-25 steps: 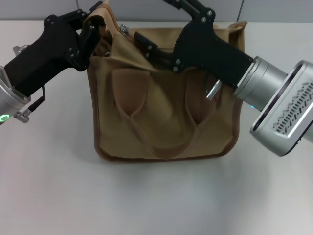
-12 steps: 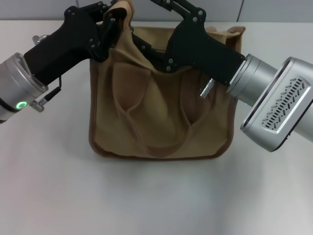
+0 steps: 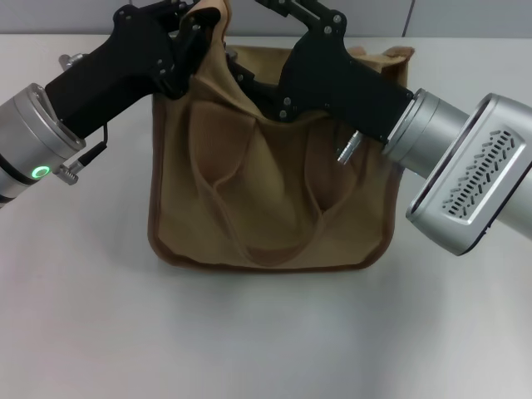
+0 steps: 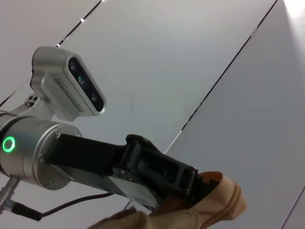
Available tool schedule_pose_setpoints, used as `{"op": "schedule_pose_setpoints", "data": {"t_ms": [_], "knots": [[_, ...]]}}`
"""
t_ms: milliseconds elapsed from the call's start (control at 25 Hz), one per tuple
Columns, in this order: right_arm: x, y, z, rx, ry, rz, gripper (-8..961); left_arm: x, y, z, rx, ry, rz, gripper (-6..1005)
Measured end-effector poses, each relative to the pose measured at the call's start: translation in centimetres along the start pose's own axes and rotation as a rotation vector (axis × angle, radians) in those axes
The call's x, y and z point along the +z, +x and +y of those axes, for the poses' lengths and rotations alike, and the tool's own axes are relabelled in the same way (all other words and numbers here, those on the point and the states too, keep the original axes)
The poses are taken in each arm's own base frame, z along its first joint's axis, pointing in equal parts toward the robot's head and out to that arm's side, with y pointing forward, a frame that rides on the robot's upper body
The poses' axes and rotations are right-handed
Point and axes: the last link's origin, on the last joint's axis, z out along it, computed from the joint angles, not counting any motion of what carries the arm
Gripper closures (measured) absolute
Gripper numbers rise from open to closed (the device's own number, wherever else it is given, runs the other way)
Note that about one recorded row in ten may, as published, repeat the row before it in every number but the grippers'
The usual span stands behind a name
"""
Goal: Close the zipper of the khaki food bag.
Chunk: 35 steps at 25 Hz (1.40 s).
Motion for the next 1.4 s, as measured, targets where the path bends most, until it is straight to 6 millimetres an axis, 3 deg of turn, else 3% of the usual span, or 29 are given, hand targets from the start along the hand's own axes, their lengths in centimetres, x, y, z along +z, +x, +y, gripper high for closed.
{"op": "schedule_pose_setpoints", "data": {"t_ms": [320,400,600,1080,1280,1400], "knots": [[-0.1,0.3,0.2,-0.053,-0.007,0.022,287,-0.1,0.0,0.1,-0.002,-0.001,0.002,928],[-0.1,0.3,0.3,-0.056,-0.007,0.023,512,-0.2,0.0,0.1,-0.003,-0.001,0.004,927],[-0.2,0.3,0.4,-0.052,-0.007,0.026,754,-0.4,-0.1,0.2,-0.004,0.003,0.003,924],[-0.9,0.5,0.7,-0.041,0.002,0.038,950,-1.0,-0.4,0.4,-0.02,0.018,0.001,917],[-1.7,0.5,0.9,-0.023,0.018,0.04,951,-2.0,-0.5,0.4,-0.019,0.049,0.001,914],[-2.8,0.7,1.2,0.003,0.039,0.055,951,-3.7,-0.4,0.1,-0.015,0.121,0.021,913]]}}
